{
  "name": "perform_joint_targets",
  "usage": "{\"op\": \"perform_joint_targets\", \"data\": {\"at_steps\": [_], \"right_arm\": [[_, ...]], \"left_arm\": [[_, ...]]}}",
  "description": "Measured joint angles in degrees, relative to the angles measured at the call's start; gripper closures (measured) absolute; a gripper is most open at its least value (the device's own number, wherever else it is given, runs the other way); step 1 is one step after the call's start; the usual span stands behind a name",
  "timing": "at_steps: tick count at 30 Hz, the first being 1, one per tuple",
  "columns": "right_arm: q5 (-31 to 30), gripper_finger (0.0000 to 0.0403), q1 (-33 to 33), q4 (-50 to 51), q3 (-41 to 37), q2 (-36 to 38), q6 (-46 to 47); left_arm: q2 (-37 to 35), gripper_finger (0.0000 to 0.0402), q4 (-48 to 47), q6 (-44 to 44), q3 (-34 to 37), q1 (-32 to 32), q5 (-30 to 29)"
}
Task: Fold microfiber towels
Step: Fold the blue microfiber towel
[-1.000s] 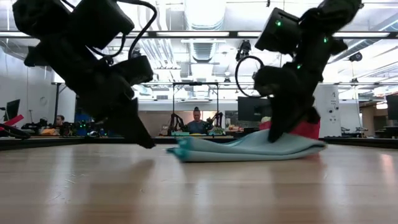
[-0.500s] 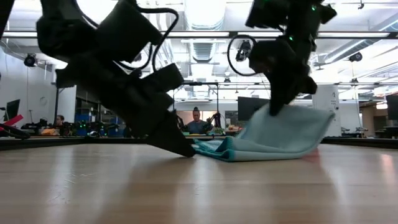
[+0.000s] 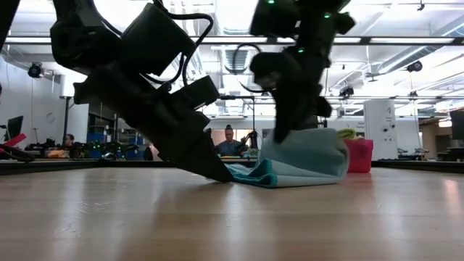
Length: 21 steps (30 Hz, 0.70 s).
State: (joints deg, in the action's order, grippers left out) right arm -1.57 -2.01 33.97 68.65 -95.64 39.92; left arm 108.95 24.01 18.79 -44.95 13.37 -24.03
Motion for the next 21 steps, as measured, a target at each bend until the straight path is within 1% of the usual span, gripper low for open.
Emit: {"op": "perform_joint_targets", "data": {"at_steps": [6,11,21], "right_arm": [[0.14,0.039,-0.3,0.25,6.84,-7.01,-3.32],[0.18,0.039,-0.36,0.49,10.21,-10.54,-4.19],[0.57,0.039,-0.78,-0.72,10.7,-11.36,-3.94]], "left_arm": [[-0.02,0.0293,-0.1,-0.11,0.02,-0.02,0.07],[-0.02,0.0293,-0.22,-0.11,0.04,-0.02,0.11],[-0.02,0.0293,-0.35,-0.15,0.07,-0.02,0.15]]}}
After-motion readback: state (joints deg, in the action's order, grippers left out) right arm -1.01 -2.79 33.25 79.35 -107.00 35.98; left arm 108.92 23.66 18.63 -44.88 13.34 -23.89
